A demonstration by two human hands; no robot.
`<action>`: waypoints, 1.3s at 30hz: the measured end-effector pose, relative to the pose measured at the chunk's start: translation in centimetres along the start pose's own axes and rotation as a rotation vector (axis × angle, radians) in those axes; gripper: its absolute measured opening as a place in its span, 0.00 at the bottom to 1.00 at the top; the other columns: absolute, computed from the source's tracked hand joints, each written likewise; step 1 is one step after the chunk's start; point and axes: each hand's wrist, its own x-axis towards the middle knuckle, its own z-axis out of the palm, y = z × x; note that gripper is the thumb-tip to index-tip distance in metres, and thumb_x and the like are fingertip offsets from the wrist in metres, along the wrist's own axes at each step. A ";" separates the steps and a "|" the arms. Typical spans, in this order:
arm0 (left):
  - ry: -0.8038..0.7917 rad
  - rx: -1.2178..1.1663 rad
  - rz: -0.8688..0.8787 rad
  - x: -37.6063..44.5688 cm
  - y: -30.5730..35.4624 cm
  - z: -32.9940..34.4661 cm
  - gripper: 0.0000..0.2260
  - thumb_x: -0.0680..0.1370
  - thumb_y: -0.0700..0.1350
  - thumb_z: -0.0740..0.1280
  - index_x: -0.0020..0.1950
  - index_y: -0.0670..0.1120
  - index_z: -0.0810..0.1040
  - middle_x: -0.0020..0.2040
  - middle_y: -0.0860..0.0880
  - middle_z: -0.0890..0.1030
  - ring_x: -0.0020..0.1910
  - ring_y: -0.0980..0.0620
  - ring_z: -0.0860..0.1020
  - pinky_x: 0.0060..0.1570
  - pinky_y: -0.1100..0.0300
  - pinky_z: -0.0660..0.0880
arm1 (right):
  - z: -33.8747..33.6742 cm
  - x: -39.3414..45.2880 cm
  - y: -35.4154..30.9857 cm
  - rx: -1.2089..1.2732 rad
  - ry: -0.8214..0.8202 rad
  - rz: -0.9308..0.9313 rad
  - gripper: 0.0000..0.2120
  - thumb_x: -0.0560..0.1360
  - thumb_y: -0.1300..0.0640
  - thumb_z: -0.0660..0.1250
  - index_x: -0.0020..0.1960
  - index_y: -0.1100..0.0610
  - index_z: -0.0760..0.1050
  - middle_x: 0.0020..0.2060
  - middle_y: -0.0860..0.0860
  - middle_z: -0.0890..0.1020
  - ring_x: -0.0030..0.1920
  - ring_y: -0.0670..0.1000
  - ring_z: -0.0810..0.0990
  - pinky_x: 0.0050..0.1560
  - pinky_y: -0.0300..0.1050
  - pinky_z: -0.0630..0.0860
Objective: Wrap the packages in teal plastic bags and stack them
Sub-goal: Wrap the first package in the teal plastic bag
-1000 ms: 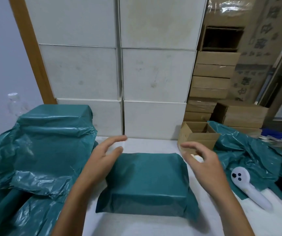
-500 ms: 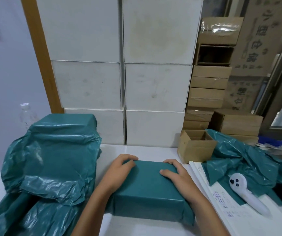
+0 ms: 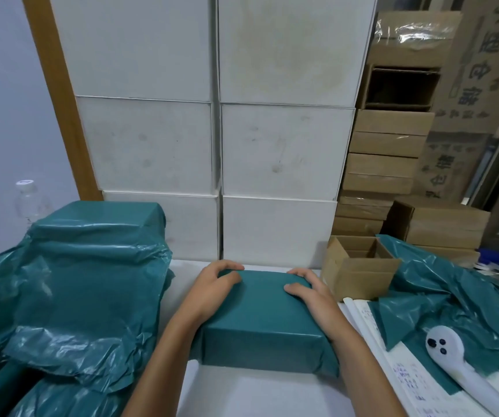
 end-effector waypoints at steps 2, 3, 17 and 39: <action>0.002 -0.003 -0.006 1.9 0.3 0.1 0.10 0.80 0.45 0.67 0.56 0.58 0.85 0.59 0.55 0.83 0.56 0.55 0.81 0.52 0.59 0.75 | -0.1 2.1 -0.3 -0.032 0.004 -0.011 0.08 0.78 0.57 0.71 0.56 0.47 0.81 0.51 0.51 0.85 0.49 0.51 0.85 0.43 0.41 0.81; 0.002 0.000 -0.007 2.8 0.5 0.2 0.10 0.80 0.45 0.66 0.56 0.57 0.85 0.58 0.55 0.83 0.55 0.56 0.81 0.51 0.60 0.75 | -0.1 3.2 -0.3 -0.046 0.009 -0.013 0.08 0.78 0.55 0.72 0.55 0.45 0.82 0.52 0.50 0.85 0.50 0.52 0.85 0.48 0.45 0.82; 0.164 0.113 0.088 11.9 1.3 1.0 0.11 0.84 0.49 0.63 0.57 0.49 0.85 0.53 0.55 0.84 0.54 0.53 0.79 0.49 0.60 0.71 | -0.9 13.0 -0.5 -0.114 0.119 -0.106 0.18 0.77 0.54 0.75 0.64 0.49 0.75 0.58 0.44 0.77 0.52 0.38 0.76 0.41 0.31 0.73; 0.222 0.214 0.004 9.6 2.0 0.2 0.18 0.85 0.50 0.54 0.57 0.43 0.80 0.54 0.45 0.83 0.56 0.40 0.80 0.56 0.46 0.75 | -0.4 12.0 -2.6 -0.618 0.470 -0.170 0.20 0.80 0.49 0.61 0.32 0.56 0.74 0.27 0.50 0.77 0.34 0.55 0.76 0.34 0.45 0.70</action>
